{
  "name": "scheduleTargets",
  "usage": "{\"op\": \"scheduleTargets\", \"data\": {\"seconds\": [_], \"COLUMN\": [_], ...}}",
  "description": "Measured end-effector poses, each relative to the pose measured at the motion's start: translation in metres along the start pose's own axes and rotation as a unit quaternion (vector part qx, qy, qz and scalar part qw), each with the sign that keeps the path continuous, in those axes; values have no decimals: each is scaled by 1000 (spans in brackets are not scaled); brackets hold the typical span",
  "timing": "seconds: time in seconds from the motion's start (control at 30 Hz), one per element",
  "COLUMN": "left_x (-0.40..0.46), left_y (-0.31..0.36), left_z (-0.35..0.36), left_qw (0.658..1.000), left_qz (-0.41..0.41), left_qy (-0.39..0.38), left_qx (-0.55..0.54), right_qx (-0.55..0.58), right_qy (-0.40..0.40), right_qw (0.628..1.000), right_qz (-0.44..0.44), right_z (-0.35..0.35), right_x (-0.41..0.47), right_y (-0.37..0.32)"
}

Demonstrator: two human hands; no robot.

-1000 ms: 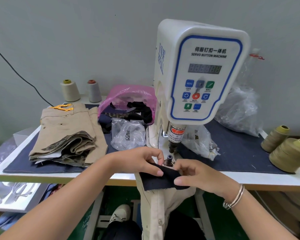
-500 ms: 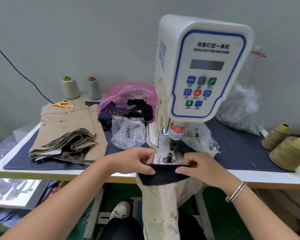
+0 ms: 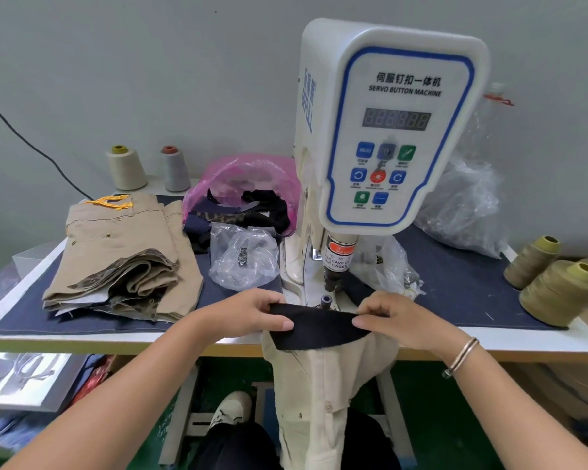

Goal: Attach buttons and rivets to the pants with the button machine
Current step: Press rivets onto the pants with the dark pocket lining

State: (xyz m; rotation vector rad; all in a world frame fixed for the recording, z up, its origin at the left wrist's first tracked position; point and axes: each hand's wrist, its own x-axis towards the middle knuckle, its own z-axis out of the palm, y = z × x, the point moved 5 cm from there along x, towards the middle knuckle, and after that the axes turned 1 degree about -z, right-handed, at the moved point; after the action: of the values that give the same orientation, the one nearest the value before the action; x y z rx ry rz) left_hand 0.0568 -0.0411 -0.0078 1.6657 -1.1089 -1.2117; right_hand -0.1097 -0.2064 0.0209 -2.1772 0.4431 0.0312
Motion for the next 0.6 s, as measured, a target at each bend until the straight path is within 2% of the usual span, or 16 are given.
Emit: {"op": "scheduleTargets", "data": {"seconds": [0.2, 0.33, 0.5, 0.6], "left_x": [6, 8, 12, 13], "left_y": [-19, -30, -38, -39], "left_z": [-15, -19, -19, -20], "left_qw": [993, 978, 952, 945], "left_qz": [-4, 10, 21, 19], "left_qy": [61, 52, 67, 73], "left_qx": [-104, -200, -299, -317], "right_qx": [210, 311, 392, 408], "right_qy": [55, 103, 130, 139], "right_qw": [976, 945, 911, 903], "right_qz": [-7, -15, -3, 0], "right_z": [20, 29, 34, 35], "right_x": [21, 34, 40, 41], "right_y": [5, 8, 13, 16]}}
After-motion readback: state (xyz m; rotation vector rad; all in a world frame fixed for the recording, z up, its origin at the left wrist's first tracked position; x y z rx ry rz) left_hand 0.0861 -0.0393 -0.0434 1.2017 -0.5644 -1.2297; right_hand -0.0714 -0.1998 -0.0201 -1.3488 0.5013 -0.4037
